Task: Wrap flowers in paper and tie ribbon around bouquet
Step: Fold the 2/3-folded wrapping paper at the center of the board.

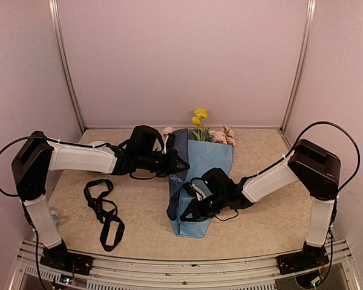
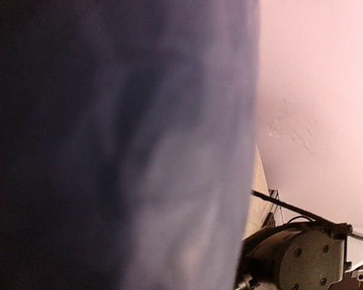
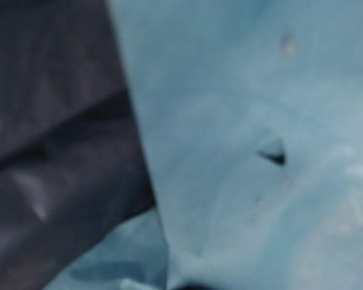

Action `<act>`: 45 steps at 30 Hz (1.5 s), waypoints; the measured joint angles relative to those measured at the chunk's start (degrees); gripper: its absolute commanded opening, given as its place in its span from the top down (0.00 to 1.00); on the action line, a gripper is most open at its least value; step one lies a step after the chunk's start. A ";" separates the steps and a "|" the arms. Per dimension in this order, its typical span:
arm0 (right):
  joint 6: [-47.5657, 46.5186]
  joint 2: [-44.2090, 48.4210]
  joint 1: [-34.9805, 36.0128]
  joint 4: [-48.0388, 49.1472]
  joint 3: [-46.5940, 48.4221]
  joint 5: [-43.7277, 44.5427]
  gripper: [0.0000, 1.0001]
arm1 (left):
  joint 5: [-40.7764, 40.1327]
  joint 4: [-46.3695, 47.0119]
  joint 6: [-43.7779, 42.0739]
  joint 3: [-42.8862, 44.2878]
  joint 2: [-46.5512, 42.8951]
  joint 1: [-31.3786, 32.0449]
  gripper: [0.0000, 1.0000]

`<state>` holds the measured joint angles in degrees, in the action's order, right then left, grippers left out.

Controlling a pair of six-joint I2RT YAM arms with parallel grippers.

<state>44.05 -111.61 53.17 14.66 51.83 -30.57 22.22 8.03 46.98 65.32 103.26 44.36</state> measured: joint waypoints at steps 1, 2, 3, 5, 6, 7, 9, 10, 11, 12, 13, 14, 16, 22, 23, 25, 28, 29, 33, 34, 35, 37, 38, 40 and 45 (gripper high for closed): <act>0.02 0.00 0.02 0.22 -0.11 0.02 0.97 | 0.00 0.09 0.15 0.98 0.68 0.00 1.00; 0.07 0.07 0.02 0.83 -0.46 0.04 0.97 | 0.07 0.17 0.39 2.36 1.62 -0.11 1.00; 0.15 0.15 0.04 1.88 -1.03 0.15 0.97 | 0.28 0.50 0.66 3.76 2.89 -0.31 1.00; 0.24 0.55 0.15 3.72 -2.27 0.52 0.98 | 1.20 1.42 1.44 6.43 6.03 -0.83 1.00; 0.37 1.01 0.20 4.85 -3.28 0.79 0.98 | 1.70 1.81 1.90 7.63 7.76 -1.09 1.00; 0.57 1.44 0.20 6.12 -4.37 0.83 0.98 | 2.14 2.12 2.38 8.48 9.22 -1.33 1.00; 1.18 2.03 0.20 8.98 -6.49 0.79 0.99 | 3.30 2.93 3.61 10.12 12.68 -1.97 1.00; 1.49 2.23 0.22 10.29 -7.32 0.76 1.00 | 3.63 3.32 4.22 10.49 14.14 -2.25 1.00; 2.12 2.60 0.24 12.24 -8.59 0.81 1.00 | 4.02 3.50 4.85 10.67 15.32 -2.51 1.00; 2.60 3.26 0.24 13.88 -9.92 0.85 1.00 | 4.26 3.52 5.35 10.71 16.13 -2.62 1.00; 3.19 4.11 0.24 15.23 -11.23 0.96 1.00 | 4.48 3.52 5.73 10.71 16.98 -2.84 1.00; 3.63 5.11 0.26 16.31 -12.31 1.14 1.00 | 4.57 3.48 6.03 10.78 17.68 -2.99 1.00; 3.85 7.23 0.26 17.51 -13.55 1.57 1.00 | 4.81 3.43 6.62 11.30 18.75 -3.10 1.00; 3.37 19.12 -0.76 15.32 -14.25 5.11 0.99 | 5.01 3.13 6.84 12.72 20.13 -2.86 1.00; 3.39 21.46 -1.81 14.32 -14.56 5.64 0.99 | 4.94 3.13 6.82 12.72 20.13 -2.80 1.00; 3.21 24.26 -5.57 12.61 -14.88 5.79 0.98 | 4.52 2.95 6.56 12.72 20.13 -2.67 1.00; 0.92 23.63 -13.79 9.31 -13.64 5.38 0.97 | 3.87 2.56 5.79 12.72 20.13 -2.45 1.00; -0.28 21.97 -15.93 7.39 -11.89 5.20 0.97 | 3.63 2.32 5.44 12.72 20.11 -2.38 1.00; -4.70 10.82 -18.67 2.27 -0.09 2.47 0.99 | 2.16 0.87 4.00 12.72 19.69 -1.95 1.00; -5.42 7.45 -18.73 2.03 3.26 1.11 1.00 | 1.57 0.20 3.52 12.72 19.37 -1.77 1.00; -5.73 4.20 -18.73 2.05 6.29 -0.22 1.00 | 1.03 -0.48 2.86 12.72 18.97 -1.55 1.00; -5.66 -1.01 -18.73 2.25 10.60 -2.95 1.00 | -1.03 -2.54 1.57 12.74 17.81 -1.09 1.00; -5.46 -2.91 -18.86 2.43 12.17 -4.09 1.00 | -2.01 -3.82 1.18 12.57 17.18 -1.05 1.00; -4.57 -6.23 -19.19 3.15 14.78 -6.43 1.00 | -3.80 -6.45 0.39 12.39 16.46 -1.20 1.00; -1.62 -11.06 -19.41 5.79 17.49 -9.46 1.00 | -4.04 -7.56 -1.01 12.94 15.47 0.26 1.00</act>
<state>42.44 -122.67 33.76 20.45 69.32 -40.03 18.17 0.47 45.98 78.26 118.74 44.62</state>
